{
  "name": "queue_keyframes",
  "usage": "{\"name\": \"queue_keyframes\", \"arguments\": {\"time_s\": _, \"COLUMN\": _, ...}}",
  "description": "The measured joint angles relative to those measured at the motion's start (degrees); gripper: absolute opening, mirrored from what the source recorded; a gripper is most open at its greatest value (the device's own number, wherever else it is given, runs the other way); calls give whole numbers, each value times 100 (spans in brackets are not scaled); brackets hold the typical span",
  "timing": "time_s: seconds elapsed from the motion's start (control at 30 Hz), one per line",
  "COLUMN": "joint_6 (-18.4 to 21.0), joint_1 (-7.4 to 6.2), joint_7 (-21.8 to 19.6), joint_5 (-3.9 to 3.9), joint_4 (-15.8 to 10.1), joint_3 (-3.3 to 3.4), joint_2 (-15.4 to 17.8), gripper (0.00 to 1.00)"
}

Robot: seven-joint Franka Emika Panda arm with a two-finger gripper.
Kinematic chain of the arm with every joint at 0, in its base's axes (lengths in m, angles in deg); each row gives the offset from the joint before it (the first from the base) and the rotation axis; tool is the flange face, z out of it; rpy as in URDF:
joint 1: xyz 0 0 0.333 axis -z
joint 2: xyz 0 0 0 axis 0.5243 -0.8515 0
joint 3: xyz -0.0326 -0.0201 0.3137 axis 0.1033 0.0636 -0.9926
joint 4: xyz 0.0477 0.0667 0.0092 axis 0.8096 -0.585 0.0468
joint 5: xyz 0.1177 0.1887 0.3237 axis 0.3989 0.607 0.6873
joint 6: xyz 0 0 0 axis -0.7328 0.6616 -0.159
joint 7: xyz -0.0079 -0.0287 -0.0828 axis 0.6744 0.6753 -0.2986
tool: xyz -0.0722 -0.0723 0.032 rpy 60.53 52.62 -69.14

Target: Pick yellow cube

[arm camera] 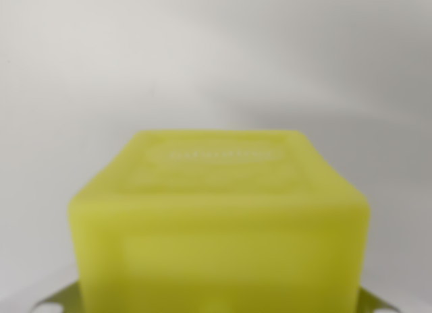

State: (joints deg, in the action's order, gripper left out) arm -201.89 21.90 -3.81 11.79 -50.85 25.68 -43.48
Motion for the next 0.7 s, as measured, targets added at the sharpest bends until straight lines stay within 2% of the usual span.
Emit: {"name": "queue_keyframes", "arguments": {"time_s": 0.7, "joint_6": 522, "joint_1": 6, "joint_7": -38, "joint_5": -60, "joint_4": -29, "joint_3": 0, "joint_2": 549, "gripper": 0}}
